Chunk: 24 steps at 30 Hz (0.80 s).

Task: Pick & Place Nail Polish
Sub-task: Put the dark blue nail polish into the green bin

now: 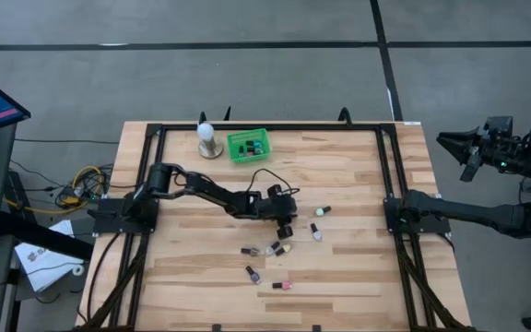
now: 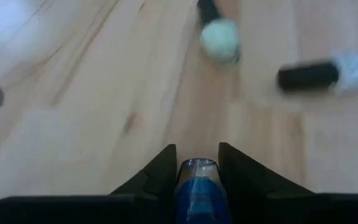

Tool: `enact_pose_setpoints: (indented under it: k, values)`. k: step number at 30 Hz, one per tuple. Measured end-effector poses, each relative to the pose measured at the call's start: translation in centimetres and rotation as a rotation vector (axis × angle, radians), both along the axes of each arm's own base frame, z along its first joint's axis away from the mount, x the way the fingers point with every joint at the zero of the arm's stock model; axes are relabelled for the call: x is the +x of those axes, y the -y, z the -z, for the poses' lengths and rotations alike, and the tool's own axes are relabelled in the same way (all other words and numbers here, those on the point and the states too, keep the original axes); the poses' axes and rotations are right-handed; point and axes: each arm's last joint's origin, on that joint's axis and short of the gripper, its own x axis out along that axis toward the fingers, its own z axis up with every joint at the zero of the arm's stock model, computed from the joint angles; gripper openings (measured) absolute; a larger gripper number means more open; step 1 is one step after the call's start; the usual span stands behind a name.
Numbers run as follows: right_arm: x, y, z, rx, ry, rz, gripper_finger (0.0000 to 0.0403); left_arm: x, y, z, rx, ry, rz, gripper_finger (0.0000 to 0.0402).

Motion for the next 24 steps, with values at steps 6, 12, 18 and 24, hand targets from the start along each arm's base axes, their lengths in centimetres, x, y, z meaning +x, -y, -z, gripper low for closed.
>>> enact_pose_setpoints:
  k: [6, 12, 18, 24]
  values:
    - [0.0, 0.0, 0.0, -0.001, 0.002, 0.000, 0.0076, -0.5, -2.1, -5.2, 0.121, 0.071, -0.049, 0.0095]
    - [0.0, 0.0, -0.1, -0.006, 0.014, 0.000, 0.0076, -3.8, -6.6, -8.1, 0.205, 0.071, -0.202, 0.0095]
    - [0.0, 0.1, -0.1, -0.011, 0.012, 0.017, 0.0076, -8.8, -12.0, -9.6, 0.229, 0.071, -0.384, 0.0095]
    - [-0.1, 0.2, -0.2, -0.033, 0.000, 0.077, 0.0076, -12.1, -16.1, -9.7, 0.171, 0.074, -0.439, 0.0095]
